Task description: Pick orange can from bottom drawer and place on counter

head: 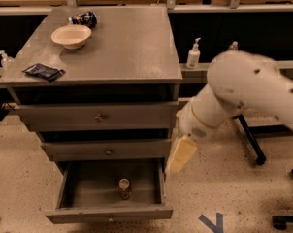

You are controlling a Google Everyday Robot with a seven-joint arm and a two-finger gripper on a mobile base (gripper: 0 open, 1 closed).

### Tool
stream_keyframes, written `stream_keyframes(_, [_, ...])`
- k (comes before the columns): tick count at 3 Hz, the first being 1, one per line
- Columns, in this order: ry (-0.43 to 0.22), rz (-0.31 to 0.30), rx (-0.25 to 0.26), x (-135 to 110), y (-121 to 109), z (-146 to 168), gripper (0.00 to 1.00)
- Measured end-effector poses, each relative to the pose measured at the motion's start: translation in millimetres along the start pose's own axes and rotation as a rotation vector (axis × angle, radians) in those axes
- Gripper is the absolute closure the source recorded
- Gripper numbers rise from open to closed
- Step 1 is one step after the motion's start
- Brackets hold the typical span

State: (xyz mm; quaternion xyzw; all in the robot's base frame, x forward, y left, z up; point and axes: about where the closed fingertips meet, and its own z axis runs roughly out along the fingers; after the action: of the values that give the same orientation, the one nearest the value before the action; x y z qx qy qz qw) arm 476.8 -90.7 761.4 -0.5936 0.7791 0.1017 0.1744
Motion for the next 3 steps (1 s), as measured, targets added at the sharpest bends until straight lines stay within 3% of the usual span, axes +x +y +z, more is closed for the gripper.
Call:
stream_keyframes(1, [-0.154, 0.029, -0.106, 6.1, 30.1, 86.5, 0.00])
stream_keyframes(2, [-0.254, -0.025, -0.120, -12.3, 28.9, 123.6, 0.00])
stream_keyframes(3, [-0.247, -0.031, -0.131, -10.4, 28.6, 124.3, 0.00])
